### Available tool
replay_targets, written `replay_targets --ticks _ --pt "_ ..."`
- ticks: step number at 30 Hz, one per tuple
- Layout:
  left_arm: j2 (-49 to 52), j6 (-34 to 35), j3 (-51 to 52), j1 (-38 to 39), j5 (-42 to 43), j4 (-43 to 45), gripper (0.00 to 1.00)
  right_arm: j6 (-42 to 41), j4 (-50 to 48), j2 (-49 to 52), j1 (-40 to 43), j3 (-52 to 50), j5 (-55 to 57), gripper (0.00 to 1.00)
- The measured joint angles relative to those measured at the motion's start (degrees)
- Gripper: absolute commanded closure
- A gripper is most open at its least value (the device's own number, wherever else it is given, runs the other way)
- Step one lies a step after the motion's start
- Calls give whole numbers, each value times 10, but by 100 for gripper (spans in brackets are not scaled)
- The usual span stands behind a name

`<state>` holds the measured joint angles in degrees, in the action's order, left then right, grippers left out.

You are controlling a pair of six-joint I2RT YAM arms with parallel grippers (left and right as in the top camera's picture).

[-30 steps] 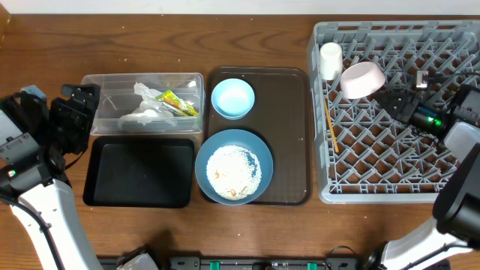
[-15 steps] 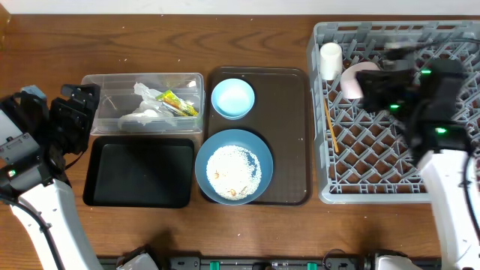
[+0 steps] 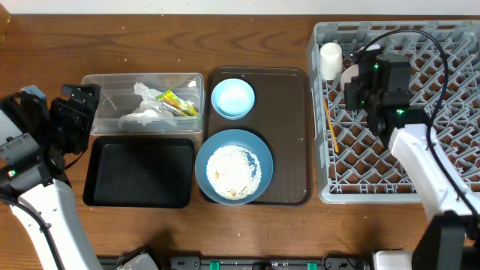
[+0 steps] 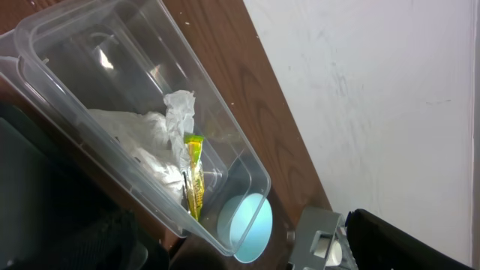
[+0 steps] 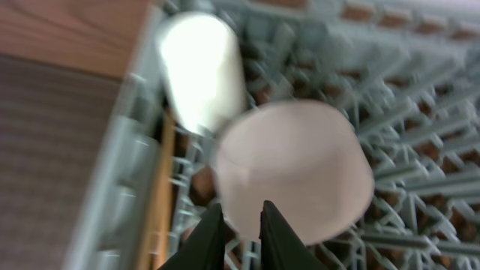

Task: Sort waste into correct bins and load items into the dishwasher rack
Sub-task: 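Lower the pink bowl into the rack's back area and release it, then move the right gripper left to the light-blue bowl on the tray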

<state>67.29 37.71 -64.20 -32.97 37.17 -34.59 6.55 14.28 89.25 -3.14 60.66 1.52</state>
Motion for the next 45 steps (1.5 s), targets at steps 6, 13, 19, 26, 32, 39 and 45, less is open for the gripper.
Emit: replay_targets --ticks 6,13,19,26,32,39,45 --pt "0 0 0 0 0 0 9 -3 32 38 54 0 12 89" --pt "0 0 0 0 0 0 9 -19 96 28 72 -1 6 91" --pt "0 0 0 0 0 0 9 -30 112 -54 47 -1 -74 92" --pt "0 0 0 0 0 0 9 -51 92 -135 -113 0 -152 87" --pt "0 0 0 0 0 0 9 -59 113 -86 -244 33 -148 84" --pt "0 0 0 0 0 0 9 -56 291 66 -302 237 -113 84" --pt "0 0 0 0 0 0 9 -48 336 168 -330 395 -98 83"
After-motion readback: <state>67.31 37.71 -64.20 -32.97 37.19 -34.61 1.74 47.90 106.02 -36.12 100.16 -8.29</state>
